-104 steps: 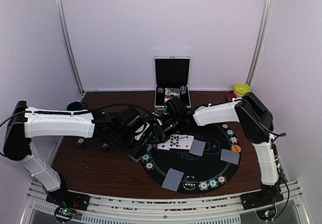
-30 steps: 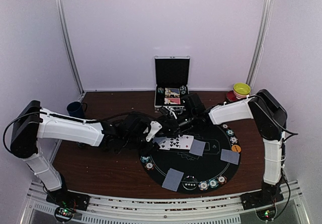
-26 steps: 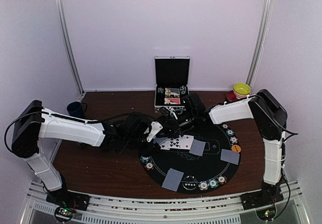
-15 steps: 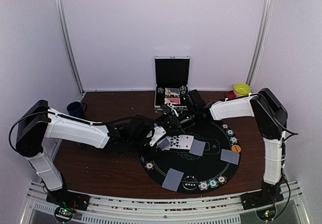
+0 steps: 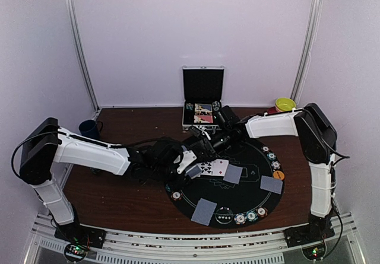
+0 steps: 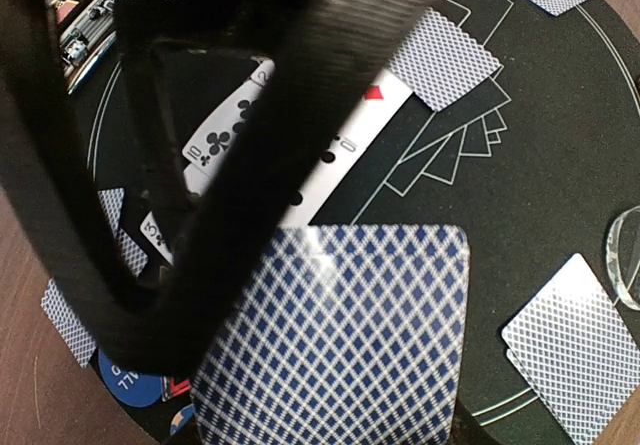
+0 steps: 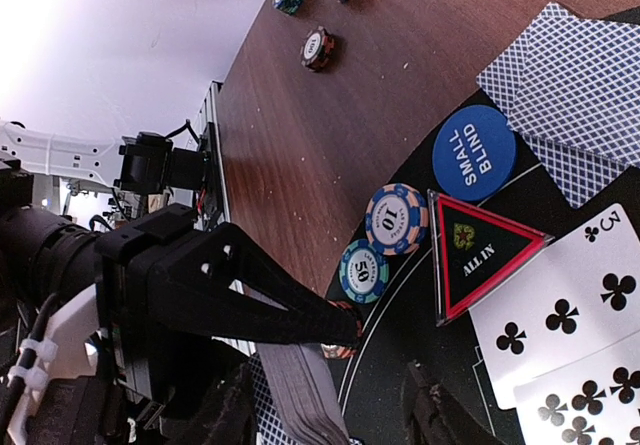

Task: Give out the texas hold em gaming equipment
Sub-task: Pick up the poker card from the face-down deck piles.

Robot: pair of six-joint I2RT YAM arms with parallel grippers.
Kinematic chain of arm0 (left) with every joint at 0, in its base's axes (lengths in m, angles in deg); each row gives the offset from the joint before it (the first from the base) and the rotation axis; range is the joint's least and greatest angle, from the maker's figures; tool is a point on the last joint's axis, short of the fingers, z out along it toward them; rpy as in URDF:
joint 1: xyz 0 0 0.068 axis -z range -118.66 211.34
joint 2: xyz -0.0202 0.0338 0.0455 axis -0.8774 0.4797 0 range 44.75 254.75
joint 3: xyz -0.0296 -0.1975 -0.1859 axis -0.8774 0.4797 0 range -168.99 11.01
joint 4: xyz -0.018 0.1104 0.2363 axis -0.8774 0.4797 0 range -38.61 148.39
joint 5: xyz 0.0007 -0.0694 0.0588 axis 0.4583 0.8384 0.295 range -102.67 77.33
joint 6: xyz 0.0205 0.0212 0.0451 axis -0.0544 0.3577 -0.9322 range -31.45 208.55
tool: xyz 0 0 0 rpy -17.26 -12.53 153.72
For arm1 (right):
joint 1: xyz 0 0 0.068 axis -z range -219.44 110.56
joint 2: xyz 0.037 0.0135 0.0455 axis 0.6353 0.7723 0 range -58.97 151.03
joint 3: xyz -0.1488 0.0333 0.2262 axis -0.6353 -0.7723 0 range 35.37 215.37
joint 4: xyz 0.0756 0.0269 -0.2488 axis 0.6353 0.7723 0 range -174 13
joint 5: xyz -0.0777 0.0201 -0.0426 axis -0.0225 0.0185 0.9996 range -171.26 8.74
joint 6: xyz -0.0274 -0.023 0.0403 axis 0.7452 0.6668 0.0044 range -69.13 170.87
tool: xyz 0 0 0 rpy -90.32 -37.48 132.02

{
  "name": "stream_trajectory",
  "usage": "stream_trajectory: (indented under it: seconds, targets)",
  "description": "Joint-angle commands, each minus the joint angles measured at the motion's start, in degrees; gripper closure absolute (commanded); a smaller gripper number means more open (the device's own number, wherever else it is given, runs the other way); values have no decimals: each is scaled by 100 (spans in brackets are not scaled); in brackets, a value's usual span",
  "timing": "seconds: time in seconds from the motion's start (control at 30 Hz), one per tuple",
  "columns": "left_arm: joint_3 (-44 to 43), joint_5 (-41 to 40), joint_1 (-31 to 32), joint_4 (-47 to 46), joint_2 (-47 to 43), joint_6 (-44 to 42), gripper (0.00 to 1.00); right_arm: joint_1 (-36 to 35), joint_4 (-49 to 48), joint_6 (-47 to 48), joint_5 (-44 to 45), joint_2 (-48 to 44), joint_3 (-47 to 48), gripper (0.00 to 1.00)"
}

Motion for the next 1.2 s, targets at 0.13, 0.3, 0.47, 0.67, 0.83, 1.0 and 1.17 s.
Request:
stream_trajectory:
  seconds: [0.13,0.3,0.47,0.67,0.83,1.0,1.17]
  targets:
    - [31,-57,17,-316,-264,65,53,-102,462,558,284,32,130,47]
    - [119,-62,17,-373,-390,79,52,-174,715,843,512,103,263,47]
    - [150,-63,17,-375,-467,83,52,-193,833,1046,676,101,317,48]
    - [172,-78,17,-367,-482,74,52,-192,1057,1093,-153,147,519,41]
    - [192,-77,17,-365,-496,72,52,-192,997,1119,-286,165,441,39]
    - [184,-43,17,-365,-487,76,52,-210,1123,1264,388,243,474,39]
    - [196,-35,15,-356,-525,69,52,-210,1334,1354,758,375,596,39]
